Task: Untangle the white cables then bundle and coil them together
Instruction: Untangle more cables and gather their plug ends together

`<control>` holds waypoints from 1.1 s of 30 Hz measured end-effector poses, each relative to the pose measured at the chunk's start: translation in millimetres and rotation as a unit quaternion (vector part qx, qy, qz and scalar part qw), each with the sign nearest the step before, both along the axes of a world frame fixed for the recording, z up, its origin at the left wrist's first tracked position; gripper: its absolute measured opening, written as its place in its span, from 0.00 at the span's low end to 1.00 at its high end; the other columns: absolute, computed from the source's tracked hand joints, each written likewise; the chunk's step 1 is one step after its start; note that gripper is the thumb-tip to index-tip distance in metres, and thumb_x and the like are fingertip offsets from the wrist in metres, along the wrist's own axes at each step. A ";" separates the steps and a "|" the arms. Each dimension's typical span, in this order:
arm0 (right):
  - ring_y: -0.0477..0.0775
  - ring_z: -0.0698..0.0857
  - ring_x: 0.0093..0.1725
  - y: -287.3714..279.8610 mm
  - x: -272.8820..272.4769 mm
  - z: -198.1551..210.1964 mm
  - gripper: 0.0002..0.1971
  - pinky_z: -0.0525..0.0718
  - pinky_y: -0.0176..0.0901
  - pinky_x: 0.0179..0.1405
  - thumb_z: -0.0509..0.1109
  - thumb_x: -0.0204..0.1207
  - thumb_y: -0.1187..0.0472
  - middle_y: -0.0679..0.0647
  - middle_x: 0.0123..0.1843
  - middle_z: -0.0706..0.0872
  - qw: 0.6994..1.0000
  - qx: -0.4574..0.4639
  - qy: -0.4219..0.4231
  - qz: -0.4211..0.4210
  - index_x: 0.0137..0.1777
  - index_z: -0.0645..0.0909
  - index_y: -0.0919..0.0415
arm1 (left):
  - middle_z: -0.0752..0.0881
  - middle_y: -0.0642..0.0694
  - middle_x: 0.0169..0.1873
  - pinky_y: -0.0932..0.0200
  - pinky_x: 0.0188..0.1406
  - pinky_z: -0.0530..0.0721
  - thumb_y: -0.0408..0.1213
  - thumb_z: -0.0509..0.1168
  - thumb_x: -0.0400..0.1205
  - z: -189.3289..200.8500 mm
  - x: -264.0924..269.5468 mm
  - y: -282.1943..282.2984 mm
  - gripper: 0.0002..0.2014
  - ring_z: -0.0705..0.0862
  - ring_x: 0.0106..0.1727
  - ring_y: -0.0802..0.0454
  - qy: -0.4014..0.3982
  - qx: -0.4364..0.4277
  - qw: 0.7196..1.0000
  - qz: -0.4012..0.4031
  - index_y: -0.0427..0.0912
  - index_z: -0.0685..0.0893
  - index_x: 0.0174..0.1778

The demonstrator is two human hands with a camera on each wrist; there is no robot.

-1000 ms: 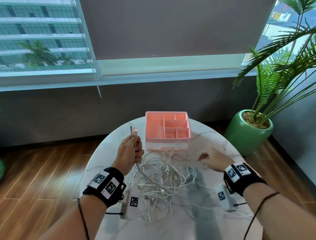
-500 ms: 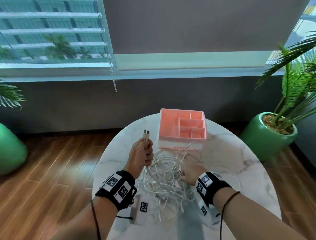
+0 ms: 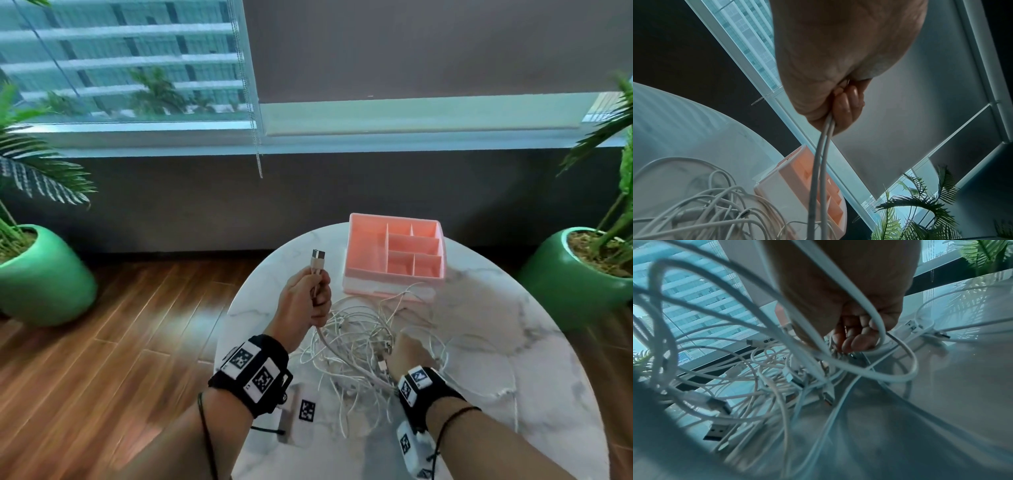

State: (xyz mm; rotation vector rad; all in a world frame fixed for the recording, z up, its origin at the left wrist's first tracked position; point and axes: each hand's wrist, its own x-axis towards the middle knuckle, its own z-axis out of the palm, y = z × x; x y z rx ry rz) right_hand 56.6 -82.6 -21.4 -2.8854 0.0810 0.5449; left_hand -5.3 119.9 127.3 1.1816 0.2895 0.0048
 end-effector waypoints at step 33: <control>0.49 0.67 0.21 -29.2 20.3 236.2 0.16 0.66 0.37 0.19 0.76 0.79 0.59 0.54 0.24 0.72 0.813 0.565 -0.121 0.068 0.38 0.79 0.72 | 0.77 0.44 0.24 0.57 0.26 0.69 0.33 0.53 0.92 41.4 21.2 -72.1 0.12 0.72 0.24 0.50 -0.121 0.143 0.980 -0.062 0.37 0.80 0.46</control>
